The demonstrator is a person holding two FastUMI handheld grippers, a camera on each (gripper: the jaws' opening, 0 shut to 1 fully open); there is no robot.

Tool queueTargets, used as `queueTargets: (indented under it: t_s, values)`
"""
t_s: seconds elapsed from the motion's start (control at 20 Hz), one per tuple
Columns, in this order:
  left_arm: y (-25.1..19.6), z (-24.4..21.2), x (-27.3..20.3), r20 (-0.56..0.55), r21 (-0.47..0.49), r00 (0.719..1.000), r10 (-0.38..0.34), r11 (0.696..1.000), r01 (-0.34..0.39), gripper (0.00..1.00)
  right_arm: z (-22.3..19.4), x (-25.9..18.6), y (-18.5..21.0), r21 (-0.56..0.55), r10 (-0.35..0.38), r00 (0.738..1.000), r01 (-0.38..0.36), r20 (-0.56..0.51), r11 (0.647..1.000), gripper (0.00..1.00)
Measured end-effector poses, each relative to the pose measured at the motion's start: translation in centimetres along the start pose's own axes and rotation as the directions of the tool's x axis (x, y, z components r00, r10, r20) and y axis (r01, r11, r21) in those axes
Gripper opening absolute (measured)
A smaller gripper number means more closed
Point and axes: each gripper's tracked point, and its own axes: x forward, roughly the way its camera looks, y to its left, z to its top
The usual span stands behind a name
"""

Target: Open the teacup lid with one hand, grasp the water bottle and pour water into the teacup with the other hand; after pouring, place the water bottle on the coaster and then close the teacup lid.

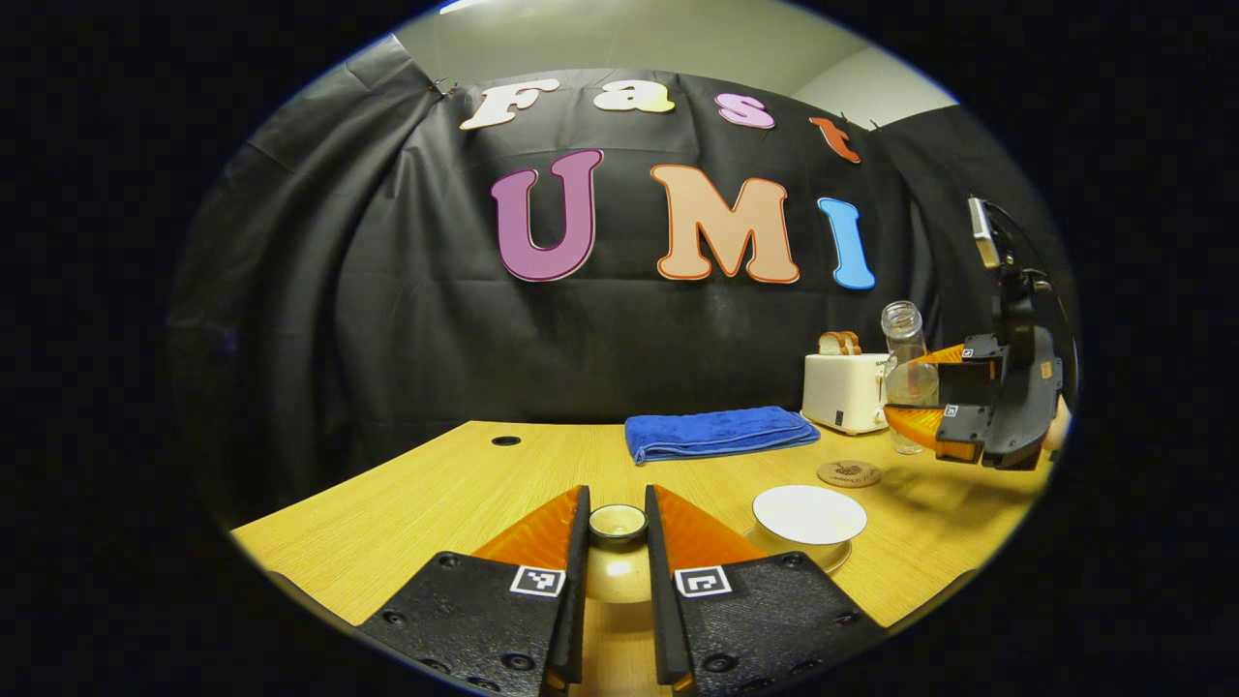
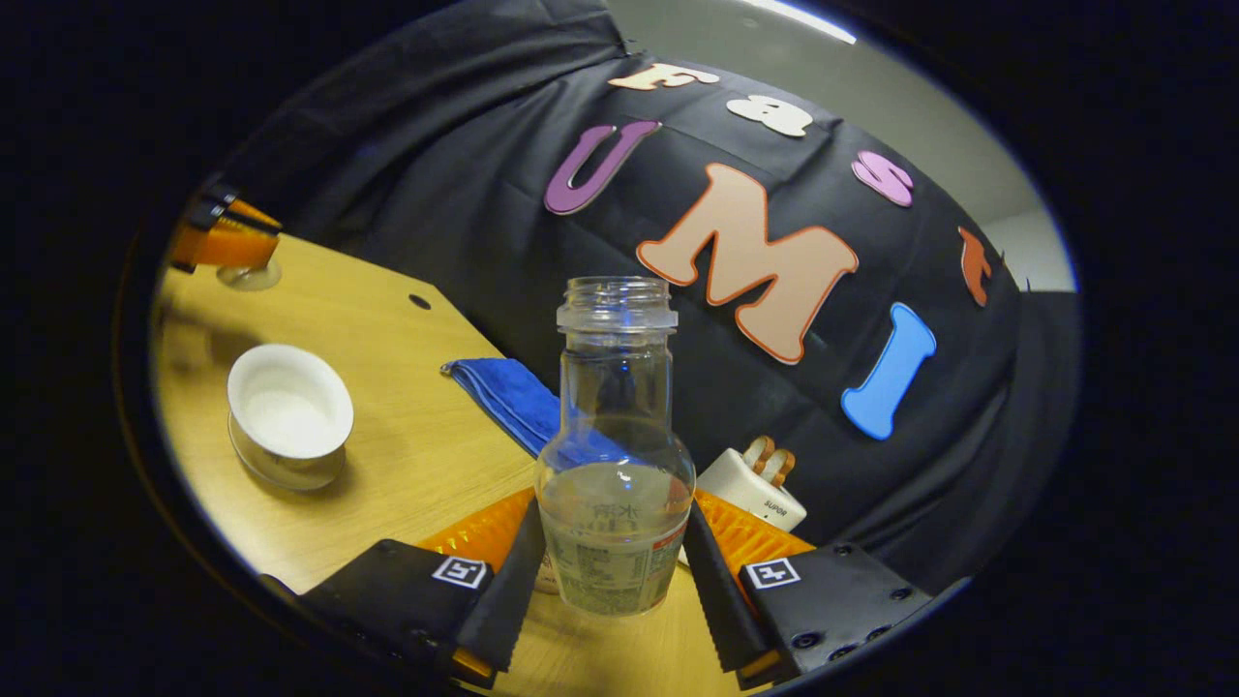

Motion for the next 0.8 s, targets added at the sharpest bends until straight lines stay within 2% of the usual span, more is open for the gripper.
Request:
queueTargets:
  t_s: [0.05, 0.1, 0.25, 0.5, 0.8]
  values:
    - [0.0, 0.1, 0.0, 0.001, 0.000, 1.000, 0.000, 1.000, 0.000, 0.27, 0.2, 0.6, 0.1, 0.037, 0.001, 1.000, -0.001, -0.005, 0.999, 0.82]
    - [0.0, 0.0, 0.0, 0.000, 0.000, 1.000, 0.000, 1.000, 0.000, 0.27, -0.1, 1.0, 0.1, 0.081, 0.000, 1.000, 0.001, -0.013, 0.997, 0.79]
    - [0.0, 0.0, 0.0, 0.000, 0.000, 1.000, 0.000, 1.000, 0.000, 0.27, -0.8, 2.2, 0.9, 0.193, 0.028, 0.999, -0.023, -0.022, 0.981, 0.81]
    - [0.0, 0.0, 0.0, 0.000, -0.001, 1.000, 0.000, 1.000, 0.000, 0.27, -1.6, 4.5, 1.3, 0.373, 0.045, 0.998, -0.030, -0.032, 0.927, 0.81]
    - [0.0, 0.0, -0.1, 0.000, -0.001, 1.000, 0.000, 1.000, 0.000, 0.27, -2.6, 6.1, 0.9, 0.442, 0.030, 0.998, -0.004, -0.052, 0.897, 0.81]
